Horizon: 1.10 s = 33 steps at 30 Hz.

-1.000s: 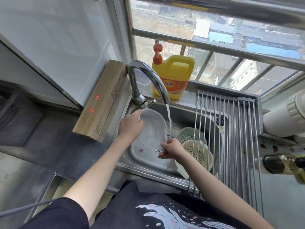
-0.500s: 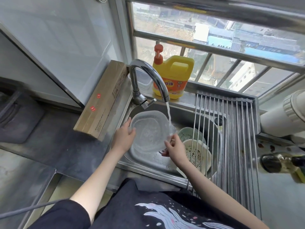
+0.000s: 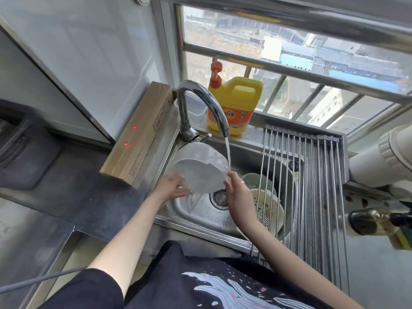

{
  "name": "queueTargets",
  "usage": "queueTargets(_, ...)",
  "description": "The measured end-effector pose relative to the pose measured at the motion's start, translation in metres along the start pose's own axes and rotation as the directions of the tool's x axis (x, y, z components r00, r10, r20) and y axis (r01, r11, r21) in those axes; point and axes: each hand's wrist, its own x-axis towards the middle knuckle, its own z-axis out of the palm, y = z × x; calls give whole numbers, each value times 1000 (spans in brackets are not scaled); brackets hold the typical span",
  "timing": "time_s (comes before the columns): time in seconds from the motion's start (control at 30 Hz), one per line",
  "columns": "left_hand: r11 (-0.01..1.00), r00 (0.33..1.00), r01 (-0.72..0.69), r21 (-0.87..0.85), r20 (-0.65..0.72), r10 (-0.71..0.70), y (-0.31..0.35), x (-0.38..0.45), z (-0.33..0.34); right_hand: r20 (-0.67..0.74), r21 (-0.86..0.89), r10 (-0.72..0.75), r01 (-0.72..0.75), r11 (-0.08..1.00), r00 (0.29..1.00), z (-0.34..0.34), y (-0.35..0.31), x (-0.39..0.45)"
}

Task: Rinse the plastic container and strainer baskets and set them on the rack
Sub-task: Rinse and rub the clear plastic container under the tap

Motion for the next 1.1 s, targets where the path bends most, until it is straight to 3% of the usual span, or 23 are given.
queueTargets(0.07, 995, 991, -100, -15, -86, 99, 3, 2, 2, 38, 68, 77, -80, 995, 996, -2, 6, 1)
queueTargets(0.1, 986, 979, -163, 22, -119, 165, 4, 2, 1, 98, 202, 167, -184, 962, 981, -4, 9, 3)
queueTargets(0.13, 967, 958, -237, 90, -143, 248, 3, 2, -2, 195, 377, 276, -332, 865, 941, -5, 10, 4)
queueTargets(0.2, 885, 886, -381, 268, -167, 432, 3, -5, -5, 434, 599, 428, -609, 520, 793, -7, 8, 8)
queueTargets(0.27, 754, 802, -486, 441, -117, 586, 1, -16, -6, 575, 629, 462, -726, 279, 676, -8, 4, 11)
queueTargets(0.33, 507, 688, -502, 701, -32, 725, -7, -25, -7, 678, 589, 453, -796, 136, 579, -4, 1, 13)
queueTargets(0.4, 233, 568, -525, 818, 133, 812, -20, -31, -10, 737, 518, 421, -842, 152, 529, 3, 2, 13)
queueTargets(0.43, 142, 543, -517, 844, 195, 816, -27, -32, -14, 752, 486, 405, -852, 192, 520, 7, 4, 12)
queueTargets(0.5, 82, 577, -485, 870, 249, 778, -35, -28, -22, 758, 447, 411, -863, 237, 506, 13, 12, 10)
queueTargets(0.57, 167, 655, -461, 872, 207, 727, -38, -29, -27, 757, 396, 438, -874, 282, 485, 14, 15, 10)
queueTargets(0.63, 344, 721, -423, 838, 81, 688, -41, -31, -30, 723, 341, 475, -857, 386, 501, 12, 17, 9)
queueTargets(0.73, 727, 858, -359, 585, -100, 504, -30, -29, -31, 614, 299, 473, -741, 601, 631, 13, 15, 1)
queueTargets(0.8, 872, 930, -308, 379, -74, 361, -21, -30, -27, 527, 345, 462, -676, 651, 713, 15, 13, -6)
queueTargets(0.9, 956, 972, -209, 207, -66, 226, -11, -32, -25, 416, 466, 461, -619, 633, 784, 17, 11, -12)
queueTargets(1.0, 991, 994, -92, 100, 77, 84, -2, -39, -13, 403, 545, 488, -631, 551, 774, 18, 8, -15)
queueTargets(1.1, 954, 977, -207, 216, 86, 193, 1, -39, -1, 398, 565, 496, -632, 530, 772, 19, 3, -16)
